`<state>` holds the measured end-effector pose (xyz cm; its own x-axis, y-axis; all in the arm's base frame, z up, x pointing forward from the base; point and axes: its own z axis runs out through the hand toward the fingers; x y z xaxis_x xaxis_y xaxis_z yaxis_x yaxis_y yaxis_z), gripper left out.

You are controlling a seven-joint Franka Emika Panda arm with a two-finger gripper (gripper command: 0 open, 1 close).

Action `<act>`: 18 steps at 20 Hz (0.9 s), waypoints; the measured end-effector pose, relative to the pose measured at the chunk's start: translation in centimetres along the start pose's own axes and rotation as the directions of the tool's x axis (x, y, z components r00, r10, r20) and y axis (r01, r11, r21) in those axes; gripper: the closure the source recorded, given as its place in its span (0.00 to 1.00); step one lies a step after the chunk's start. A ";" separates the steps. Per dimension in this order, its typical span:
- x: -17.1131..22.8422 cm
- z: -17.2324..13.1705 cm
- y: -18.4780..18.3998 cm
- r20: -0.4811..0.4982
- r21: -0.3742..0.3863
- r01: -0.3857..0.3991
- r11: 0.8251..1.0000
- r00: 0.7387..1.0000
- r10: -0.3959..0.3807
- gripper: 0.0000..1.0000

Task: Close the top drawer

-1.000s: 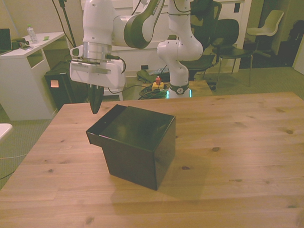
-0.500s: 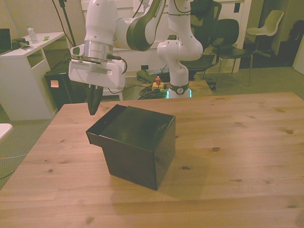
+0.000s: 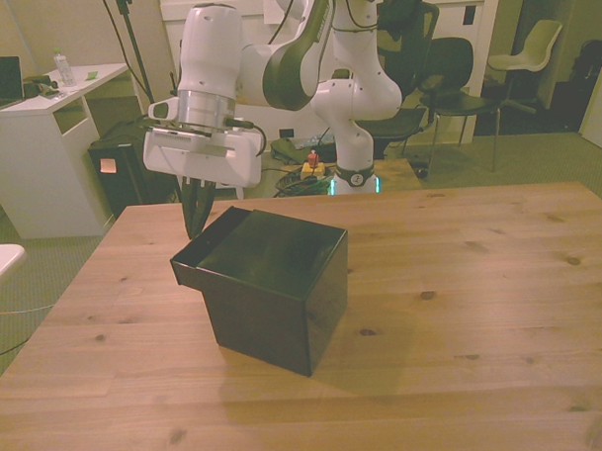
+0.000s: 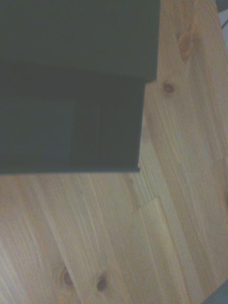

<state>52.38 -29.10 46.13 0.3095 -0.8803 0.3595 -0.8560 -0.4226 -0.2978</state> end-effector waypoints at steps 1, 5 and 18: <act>-0.1 0.0 -0.2 0.000 0.001 0.002 1.000 1.000 -0.002 1.00; -0.3 0.1 -0.5 0.001 0.002 0.005 1.000 1.000 -0.005 1.00; -2.8 0.2 -3.4 0.003 0.007 0.032 0.999 0.999 -0.032 1.00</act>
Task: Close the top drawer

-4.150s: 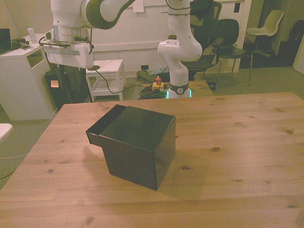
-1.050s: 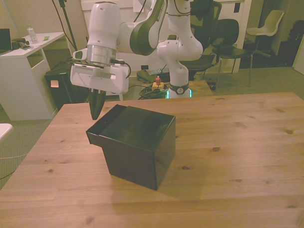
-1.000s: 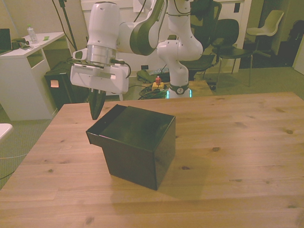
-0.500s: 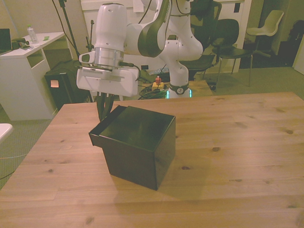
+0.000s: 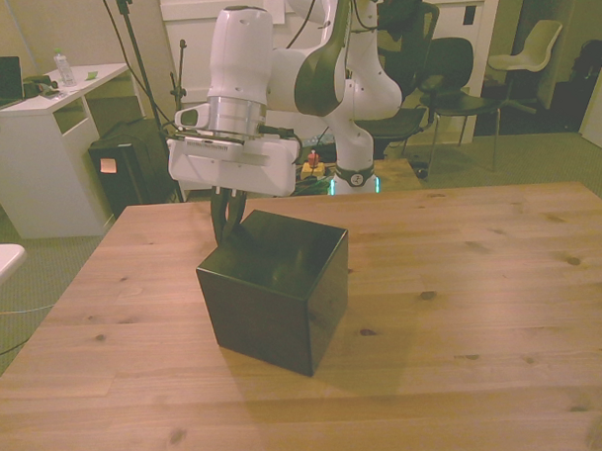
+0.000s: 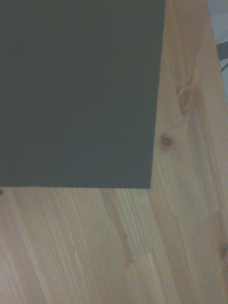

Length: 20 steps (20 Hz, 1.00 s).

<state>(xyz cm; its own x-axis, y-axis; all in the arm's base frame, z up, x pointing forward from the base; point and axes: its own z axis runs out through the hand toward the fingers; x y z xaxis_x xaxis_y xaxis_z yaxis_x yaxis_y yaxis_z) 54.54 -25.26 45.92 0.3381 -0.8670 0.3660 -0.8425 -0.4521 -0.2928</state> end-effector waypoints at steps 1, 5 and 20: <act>0.0 0.0 0.0 -0.002 -0.001 0.001 1.000 1.000 -0.001 1.00; -0.2 0.1 0.2 -0.009 0.000 -0.001 1.000 1.000 0.001 1.00; -10.0 -3.6 6.9 0.039 -0.026 0.018 1.000 0.999 -0.017 1.00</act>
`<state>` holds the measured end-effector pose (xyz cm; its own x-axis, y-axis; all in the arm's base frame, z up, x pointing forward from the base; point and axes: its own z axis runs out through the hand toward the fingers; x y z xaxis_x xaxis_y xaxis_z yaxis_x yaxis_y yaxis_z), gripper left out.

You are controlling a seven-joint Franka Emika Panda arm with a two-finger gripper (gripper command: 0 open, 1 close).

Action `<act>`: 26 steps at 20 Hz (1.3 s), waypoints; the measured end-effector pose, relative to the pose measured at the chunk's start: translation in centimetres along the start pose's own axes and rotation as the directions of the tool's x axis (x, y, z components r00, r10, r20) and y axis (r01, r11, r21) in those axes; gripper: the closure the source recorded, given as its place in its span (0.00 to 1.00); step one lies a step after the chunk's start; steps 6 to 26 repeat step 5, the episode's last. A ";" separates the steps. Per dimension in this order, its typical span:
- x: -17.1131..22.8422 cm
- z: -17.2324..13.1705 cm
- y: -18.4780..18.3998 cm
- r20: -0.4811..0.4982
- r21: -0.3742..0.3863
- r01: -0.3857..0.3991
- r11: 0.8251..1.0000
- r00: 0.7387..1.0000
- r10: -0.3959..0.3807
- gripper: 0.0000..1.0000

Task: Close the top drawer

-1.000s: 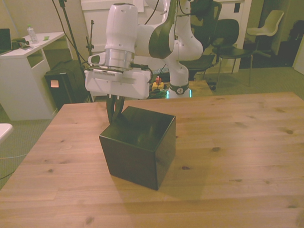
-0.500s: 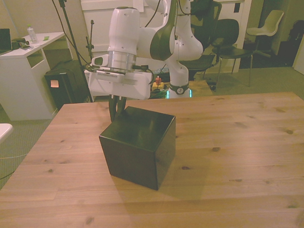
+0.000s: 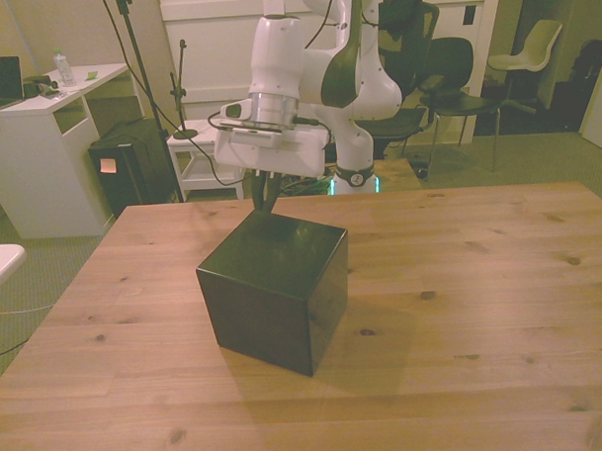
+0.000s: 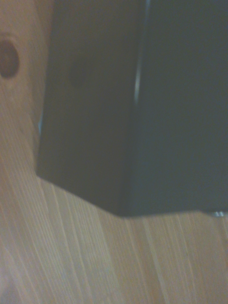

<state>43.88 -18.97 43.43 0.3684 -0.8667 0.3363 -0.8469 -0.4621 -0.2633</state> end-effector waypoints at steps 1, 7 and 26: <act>-1.1 -0.5 -0.6 0.005 0.003 0.010 1.000 1.000 -0.010 1.00; -4.6 -2.8 -3.8 0.024 0.007 0.060 0.998 0.998 -0.060 0.00; -4.6 -2.8 -3.8 0.024 0.007 0.060 0.998 0.998 -0.060 0.00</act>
